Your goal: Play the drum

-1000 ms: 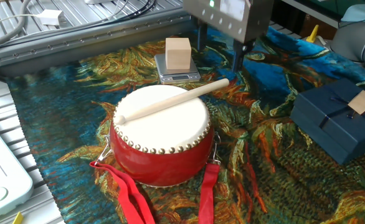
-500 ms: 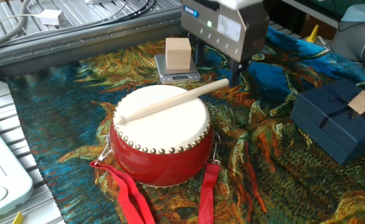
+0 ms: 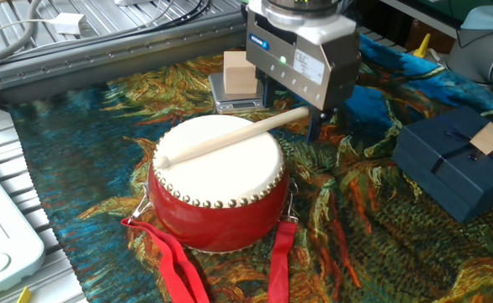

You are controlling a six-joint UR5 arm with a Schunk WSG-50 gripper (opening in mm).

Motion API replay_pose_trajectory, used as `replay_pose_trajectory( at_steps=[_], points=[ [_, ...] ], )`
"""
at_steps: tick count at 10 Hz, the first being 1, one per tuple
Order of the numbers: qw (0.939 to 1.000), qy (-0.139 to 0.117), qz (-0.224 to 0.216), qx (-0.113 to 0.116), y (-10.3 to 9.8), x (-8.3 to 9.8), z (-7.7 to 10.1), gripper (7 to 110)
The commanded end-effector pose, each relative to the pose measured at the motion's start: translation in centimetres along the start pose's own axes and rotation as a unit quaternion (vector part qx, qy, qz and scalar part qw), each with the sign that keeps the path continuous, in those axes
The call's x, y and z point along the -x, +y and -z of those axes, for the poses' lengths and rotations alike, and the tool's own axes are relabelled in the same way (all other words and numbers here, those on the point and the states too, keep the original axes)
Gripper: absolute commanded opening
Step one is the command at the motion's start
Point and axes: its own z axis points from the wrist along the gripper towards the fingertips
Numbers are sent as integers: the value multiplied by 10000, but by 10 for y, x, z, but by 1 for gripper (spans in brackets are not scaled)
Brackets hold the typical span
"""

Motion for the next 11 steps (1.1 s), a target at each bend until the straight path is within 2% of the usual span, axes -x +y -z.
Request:
replay_pose_trajectory(
  at_steps=[1, 4, 7, 8, 11],
  points=[
    [9999, -134, -90, 47, 4, 8, -4, 88],
    [9998, -111, -152, 94, 6, 14, 1, 88],
    [9997, -104, -191, 109, 7, 17, -3, 88],
    [9997, -104, -198, 109, 8, 18, -3, 66],
    [9996, -96, -252, 125, 8, 18, -3, 66]
  ],
)
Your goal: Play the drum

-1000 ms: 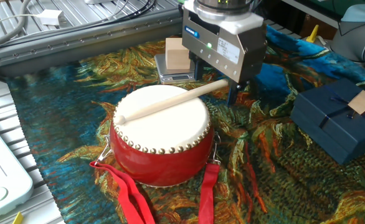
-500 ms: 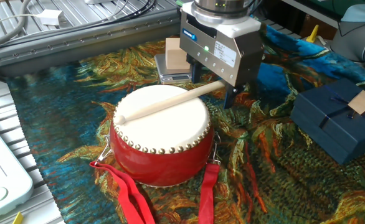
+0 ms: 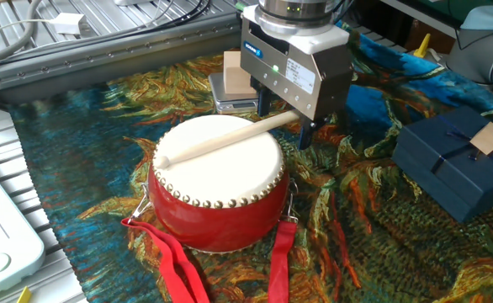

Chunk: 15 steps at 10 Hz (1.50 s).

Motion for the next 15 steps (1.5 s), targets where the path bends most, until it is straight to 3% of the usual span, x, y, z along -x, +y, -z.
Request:
replay_pose_trajectory(
  at_steps=[1, 3, 4, 15],
  points=[
    [9996, 44, -265, 51, 2, -1, 1, 66],
    [9995, 47, -325, -26, -1, -1, 4, 66],
    [9995, 48, -325, -11, -1, -1, 4, 7],
    [9994, 67, -340, -74, -6, -1, 4, 7]
  ],
)
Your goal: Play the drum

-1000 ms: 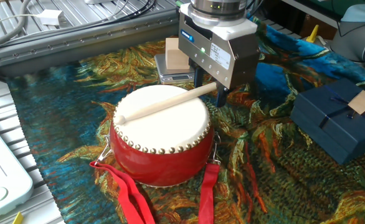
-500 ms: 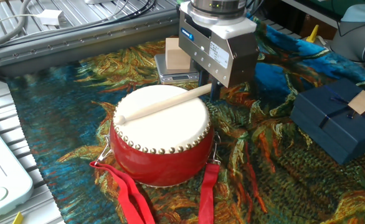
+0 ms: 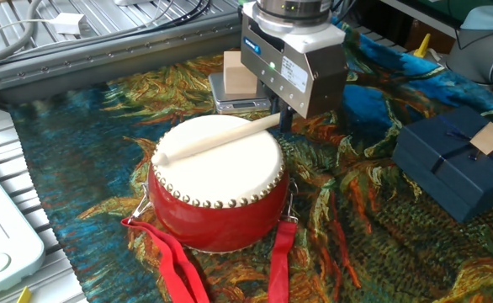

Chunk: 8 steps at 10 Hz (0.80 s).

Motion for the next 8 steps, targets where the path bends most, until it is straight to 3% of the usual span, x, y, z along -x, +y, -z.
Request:
replay_pose_trajectory(
  at_steps=[1, 3, 5, 8],
  points=[
    [10000, -13, -30, 53, 1, 1, 3, 7],
    [10000, -8, -53, -62, -4, -3, 14, 7],
    [9999, 73, -32, -108, -6, -14, 38, 7],
    [9998, 174, -87, -80, -3, -42, 65, 7]
  ],
)
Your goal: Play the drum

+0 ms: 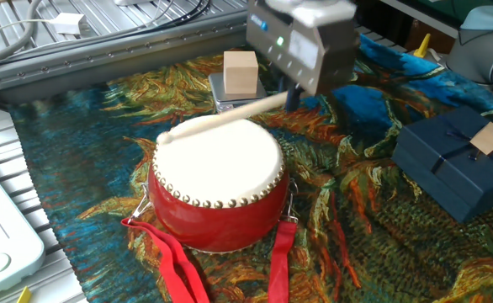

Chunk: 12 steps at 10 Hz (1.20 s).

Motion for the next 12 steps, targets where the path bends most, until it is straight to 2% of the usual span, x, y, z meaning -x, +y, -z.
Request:
replay_pose_trajectory(
  at_steps=[1, 4, 7, 12],
  points=[
    [9999, 132, -84, 31, 1, -31, 28, 7],
    [9998, 167, -139, -4, -2, -51, 48, 7],
    [9998, 163, -115, 27, 1, -55, 64, 7],
    [9998, 116, -56, 179, 12, -49, 57, 7]
  ],
)
